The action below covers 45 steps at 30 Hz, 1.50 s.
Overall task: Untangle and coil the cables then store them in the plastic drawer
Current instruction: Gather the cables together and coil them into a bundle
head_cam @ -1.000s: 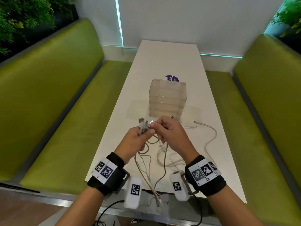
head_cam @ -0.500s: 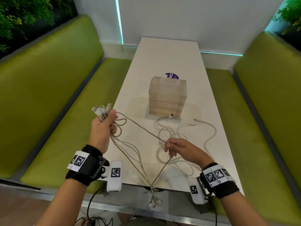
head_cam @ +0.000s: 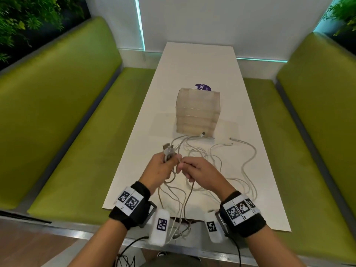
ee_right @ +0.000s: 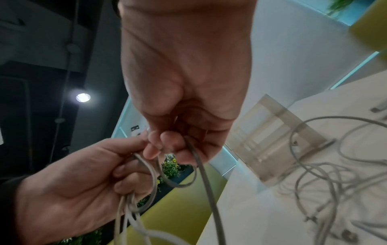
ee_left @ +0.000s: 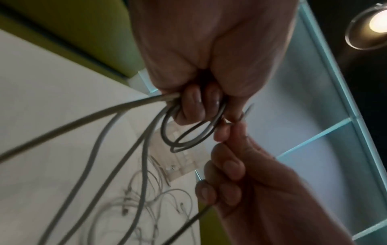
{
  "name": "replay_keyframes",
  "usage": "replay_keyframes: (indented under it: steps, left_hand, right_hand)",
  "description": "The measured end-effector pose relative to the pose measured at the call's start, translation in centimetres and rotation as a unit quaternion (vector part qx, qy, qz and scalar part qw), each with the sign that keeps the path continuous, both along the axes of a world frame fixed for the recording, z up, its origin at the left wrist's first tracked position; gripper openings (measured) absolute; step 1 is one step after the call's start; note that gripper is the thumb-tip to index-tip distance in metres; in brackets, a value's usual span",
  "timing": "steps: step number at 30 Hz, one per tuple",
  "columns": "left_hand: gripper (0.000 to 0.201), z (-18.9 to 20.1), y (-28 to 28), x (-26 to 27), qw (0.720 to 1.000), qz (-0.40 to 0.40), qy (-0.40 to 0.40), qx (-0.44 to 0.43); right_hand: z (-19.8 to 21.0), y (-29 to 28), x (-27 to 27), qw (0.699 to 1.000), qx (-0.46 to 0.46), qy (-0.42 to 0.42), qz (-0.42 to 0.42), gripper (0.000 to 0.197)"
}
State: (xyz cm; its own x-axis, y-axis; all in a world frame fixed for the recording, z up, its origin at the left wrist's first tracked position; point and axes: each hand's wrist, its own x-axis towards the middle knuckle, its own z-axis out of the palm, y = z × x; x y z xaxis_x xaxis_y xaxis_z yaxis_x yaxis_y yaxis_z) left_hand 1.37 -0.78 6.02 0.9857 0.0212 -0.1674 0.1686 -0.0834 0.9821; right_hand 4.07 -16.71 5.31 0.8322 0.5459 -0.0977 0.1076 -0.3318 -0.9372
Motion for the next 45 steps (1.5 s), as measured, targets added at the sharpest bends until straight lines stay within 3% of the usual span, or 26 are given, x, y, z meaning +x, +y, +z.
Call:
replay_keyframes:
  steps: [4, 8, 10, 13, 16, 19, 25, 27, 30, 32, 38, 41, 45]
  left_hand:
    - [0.021, 1.2, 0.3, -0.2, 0.994, 0.017, -0.013, -0.11]
    - [0.014, 2.2, 0.1, -0.1, 0.997, -0.028, -0.043, -0.053]
    - [0.017, 2.3, 0.1, 0.0, 0.998, -0.004, -0.051, -0.046]
    - [0.024, 2.5, 1.0, 0.3, 0.991, 0.062, -0.066, -0.1]
    - [0.037, 3.5, 2.7, 0.7, 0.972, 0.127, -0.095, -0.173]
    - [0.024, 4.9, 4.5, 1.1, 0.96, 0.153, -0.126, -0.199]
    - [0.024, 5.0, 5.9, 0.9, 0.949, 0.178, -0.147, -0.214]
    - [0.025, 5.0, 5.8, 0.7, 0.948, 0.181, -0.146, -0.219]
    - [0.025, 5.0, 5.2, 0.8, 0.954, 0.17, -0.137, -0.206]
    - [0.025, 4.8, 4.5, 0.8, 0.961, 0.151, -0.128, -0.193]
    - [0.025, 3.6, 2.8, 0.4, 0.972, 0.101, -0.106, -0.184]
    - [0.026, 3.5, 2.7, 0.3, 0.974, 0.089, -0.096, -0.185]
    - [0.025, 3.4, 2.5, 0.2, 0.978, 0.081, -0.084, -0.175]
  right_hand:
    - [0.6, 0.4, 0.1, 1.0, -0.017, 0.013, -0.022, 0.029]
    - [0.8, 0.7, -0.2, 0.999, 0.018, 0.018, -0.03, 0.03]
    - [1.0, 0.8, -0.4, 1.0, 0.018, 0.005, -0.009, 0.031]
    - [0.5, 0.2, -0.2, 0.997, -0.061, -0.032, 0.031, 0.022]
    - [-2.0, -1.5, 0.2, 0.988, -0.144, -0.012, 0.051, 0.022]
    - [-4.7, -3.0, 0.1, 0.977, -0.199, 0.004, 0.07, 0.021]
    - [-6.8, -4.2, 0.2, 0.971, -0.228, 0.051, 0.048, 0.019]
    - [-6.7, -3.8, -0.1, 0.975, -0.201, 0.088, 0.046, 0.021]
    - [-6.1, -2.8, -1.3, 0.981, -0.044, 0.186, 0.016, 0.021]
    - [-6.1, -2.3, -2.0, 0.978, 0.016, 0.204, 0.04, 0.016]
    - [-6.4, -1.7, -2.9, 0.973, -0.09, 0.127, 0.173, 0.018]
    - [-6.0, -1.8, -3.1, 0.967, -0.029, 0.188, 0.172, 0.011]
    - [-5.5, -1.4, -2.8, 0.985, -0.091, 0.085, 0.12, 0.014]
